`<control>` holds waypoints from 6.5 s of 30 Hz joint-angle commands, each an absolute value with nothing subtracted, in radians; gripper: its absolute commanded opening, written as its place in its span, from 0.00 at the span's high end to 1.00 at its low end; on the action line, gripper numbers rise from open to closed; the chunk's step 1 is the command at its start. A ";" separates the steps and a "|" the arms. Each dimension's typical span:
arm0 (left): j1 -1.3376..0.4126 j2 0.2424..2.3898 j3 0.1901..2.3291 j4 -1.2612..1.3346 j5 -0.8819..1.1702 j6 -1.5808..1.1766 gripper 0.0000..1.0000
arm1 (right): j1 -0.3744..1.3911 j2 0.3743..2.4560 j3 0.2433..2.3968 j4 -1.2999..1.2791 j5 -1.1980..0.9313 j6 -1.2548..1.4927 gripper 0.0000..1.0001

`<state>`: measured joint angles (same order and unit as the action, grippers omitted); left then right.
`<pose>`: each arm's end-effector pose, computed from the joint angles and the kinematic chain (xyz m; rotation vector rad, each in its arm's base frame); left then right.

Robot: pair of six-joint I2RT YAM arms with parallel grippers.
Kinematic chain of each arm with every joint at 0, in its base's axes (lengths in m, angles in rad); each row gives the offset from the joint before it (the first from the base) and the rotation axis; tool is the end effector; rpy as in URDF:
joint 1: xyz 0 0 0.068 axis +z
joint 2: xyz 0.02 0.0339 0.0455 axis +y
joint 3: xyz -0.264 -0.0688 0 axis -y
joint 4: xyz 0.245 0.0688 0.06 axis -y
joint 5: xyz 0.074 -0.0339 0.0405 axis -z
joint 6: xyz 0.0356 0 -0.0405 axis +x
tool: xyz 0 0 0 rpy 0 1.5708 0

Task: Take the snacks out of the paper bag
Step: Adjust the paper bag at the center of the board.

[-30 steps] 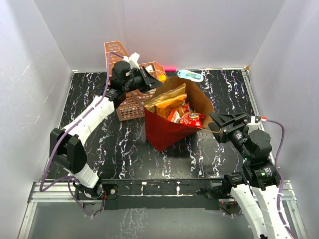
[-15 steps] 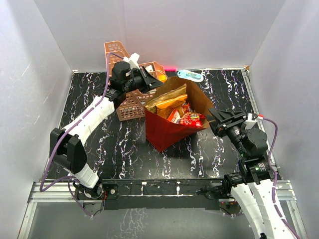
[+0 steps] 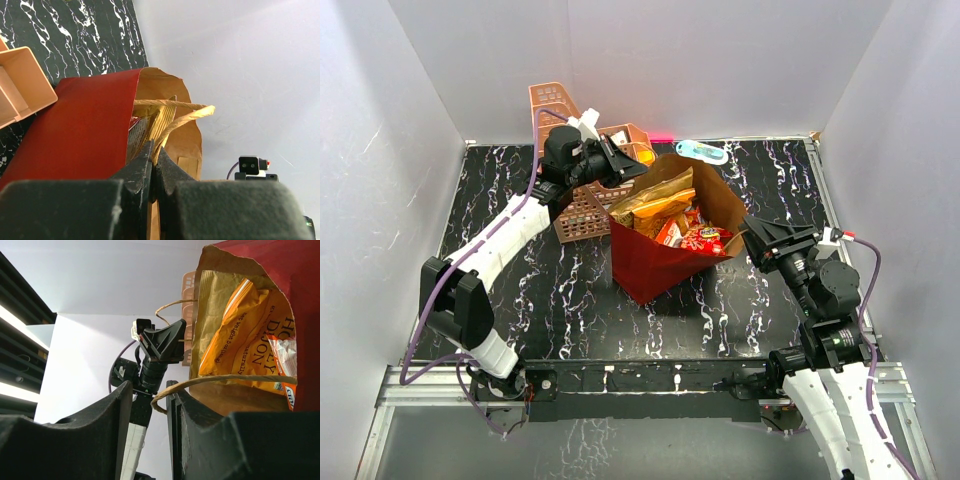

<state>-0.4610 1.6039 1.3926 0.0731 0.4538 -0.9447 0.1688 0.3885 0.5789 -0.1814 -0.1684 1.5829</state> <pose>0.3386 -0.1856 0.3700 -0.0833 1.9137 -1.3876 0.1114 0.0250 0.3198 1.0340 1.4420 1.4659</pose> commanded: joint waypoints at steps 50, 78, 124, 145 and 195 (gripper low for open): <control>-0.462 1.491 1.388 0.135 0.481 -0.989 0.79 | 0.166 0.585 0.835 0.035 0.025 1.214 0.93; -0.462 1.146 1.376 -0.498 0.125 -0.525 0.02 | 0.167 0.975 1.546 -0.452 0.079 0.079 0.93; -0.462 1.568 1.506 -0.343 0.399 -0.695 0.02 | 0.234 0.376 1.129 -0.669 0.164 0.546 0.93; -0.515 1.443 1.230 -0.143 0.501 -0.461 0.02 | 0.344 0.356 1.177 -0.703 0.253 0.566 0.93; -0.521 1.129 1.301 -0.315 0.363 -0.658 1.00 | 0.347 0.639 1.009 -0.617 -0.028 0.940 0.47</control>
